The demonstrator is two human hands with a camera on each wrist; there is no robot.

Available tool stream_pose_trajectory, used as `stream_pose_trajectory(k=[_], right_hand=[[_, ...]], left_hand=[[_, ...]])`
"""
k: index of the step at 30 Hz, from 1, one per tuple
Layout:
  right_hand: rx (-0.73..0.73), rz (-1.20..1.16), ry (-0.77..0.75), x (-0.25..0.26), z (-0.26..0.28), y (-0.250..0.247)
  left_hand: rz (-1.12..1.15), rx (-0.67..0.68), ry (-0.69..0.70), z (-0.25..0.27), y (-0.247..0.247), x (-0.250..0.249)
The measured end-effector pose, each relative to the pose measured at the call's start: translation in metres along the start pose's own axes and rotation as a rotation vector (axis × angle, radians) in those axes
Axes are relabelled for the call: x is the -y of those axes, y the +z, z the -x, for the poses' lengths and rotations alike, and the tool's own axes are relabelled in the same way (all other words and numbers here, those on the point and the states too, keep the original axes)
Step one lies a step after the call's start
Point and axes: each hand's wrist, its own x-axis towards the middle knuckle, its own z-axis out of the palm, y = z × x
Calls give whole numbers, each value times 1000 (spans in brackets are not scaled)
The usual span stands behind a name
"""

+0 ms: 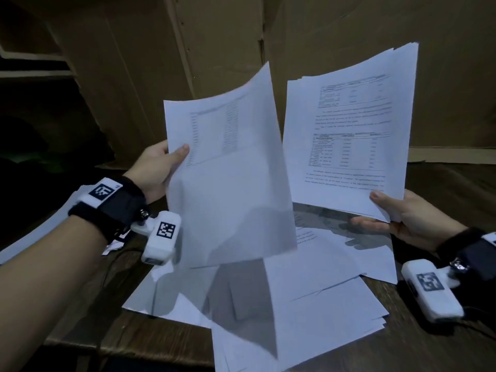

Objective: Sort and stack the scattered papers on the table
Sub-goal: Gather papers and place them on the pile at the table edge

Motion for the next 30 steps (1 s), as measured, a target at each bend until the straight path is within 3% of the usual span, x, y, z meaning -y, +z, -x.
stream_pose_trajectory(k=[6, 13, 19, 23, 30], right_hand=[[178, 46, 150, 2, 8, 10], [248, 52, 212, -1, 11, 16], [310, 187, 288, 0, 16, 17], [264, 156, 318, 0, 16, 17], [366, 186, 320, -1, 16, 12]], left_hand=[[58, -44, -56, -3, 41, 18], [64, -32, -93, -3, 80, 31], [-23, -184, -129, -8, 92, 37], [-7, -287, -120, -5, 96, 38], [58, -200, -80, 4, 106, 37]])
